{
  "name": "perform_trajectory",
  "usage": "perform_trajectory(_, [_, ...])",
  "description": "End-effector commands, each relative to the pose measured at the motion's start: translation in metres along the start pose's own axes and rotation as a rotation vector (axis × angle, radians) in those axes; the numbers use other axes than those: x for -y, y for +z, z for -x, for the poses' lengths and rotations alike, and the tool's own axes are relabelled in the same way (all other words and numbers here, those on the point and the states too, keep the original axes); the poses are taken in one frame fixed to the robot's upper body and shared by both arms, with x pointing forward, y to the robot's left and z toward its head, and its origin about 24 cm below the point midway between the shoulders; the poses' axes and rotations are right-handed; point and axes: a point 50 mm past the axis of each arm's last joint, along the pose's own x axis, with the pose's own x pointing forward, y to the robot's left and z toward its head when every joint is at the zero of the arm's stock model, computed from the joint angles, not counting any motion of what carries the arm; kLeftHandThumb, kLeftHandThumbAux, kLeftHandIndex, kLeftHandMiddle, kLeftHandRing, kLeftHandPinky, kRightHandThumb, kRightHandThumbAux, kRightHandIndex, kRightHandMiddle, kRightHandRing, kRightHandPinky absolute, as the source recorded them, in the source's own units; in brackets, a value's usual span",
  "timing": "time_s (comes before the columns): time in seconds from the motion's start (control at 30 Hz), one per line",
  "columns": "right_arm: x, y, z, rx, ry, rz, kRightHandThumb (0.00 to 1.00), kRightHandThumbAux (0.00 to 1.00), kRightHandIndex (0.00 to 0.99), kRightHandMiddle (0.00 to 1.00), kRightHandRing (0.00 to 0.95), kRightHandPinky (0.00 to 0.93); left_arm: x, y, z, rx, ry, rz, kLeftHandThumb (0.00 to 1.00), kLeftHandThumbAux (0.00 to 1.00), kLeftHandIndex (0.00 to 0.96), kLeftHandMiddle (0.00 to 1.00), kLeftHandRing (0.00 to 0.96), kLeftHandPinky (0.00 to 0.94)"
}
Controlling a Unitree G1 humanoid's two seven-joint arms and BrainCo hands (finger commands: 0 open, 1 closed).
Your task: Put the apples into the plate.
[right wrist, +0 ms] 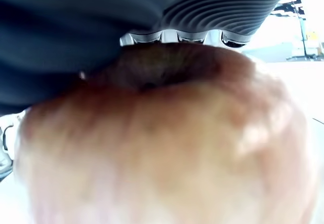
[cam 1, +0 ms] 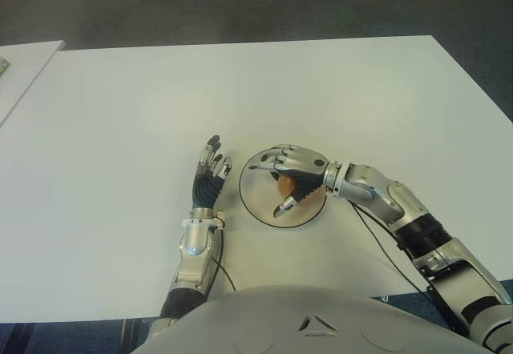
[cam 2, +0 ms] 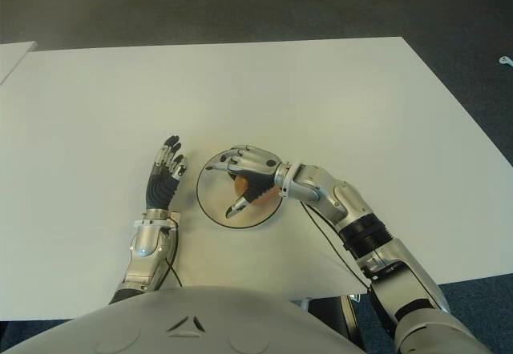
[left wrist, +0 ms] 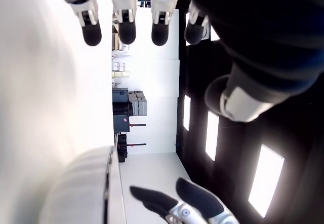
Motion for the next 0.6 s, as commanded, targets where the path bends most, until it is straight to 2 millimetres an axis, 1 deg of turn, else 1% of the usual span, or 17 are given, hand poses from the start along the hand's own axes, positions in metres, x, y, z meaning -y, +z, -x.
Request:
perform_trajectory(0.03, [0.0035,-0.0013,0.0002,-0.004,0.005,-0.002,0.072,0.281,0.0,0.0,0.0,0.0,-0.0004,-0.028,0.026,-0.158,-0.003,-0.025,0.0,0.55,0.0,0.0,0.0,0.0])
perform_trajectory(0.6, [0.0039,-0.0013,0.0001,-0.006,0.004,-0.003,0.079,0.283,0.0,0.0,0.0,0.0,-0.0001,-0.0272,0.0255,-0.151,-0.009,-0.033,0.0,0.551,0.0,0.0,0.0,0.0])
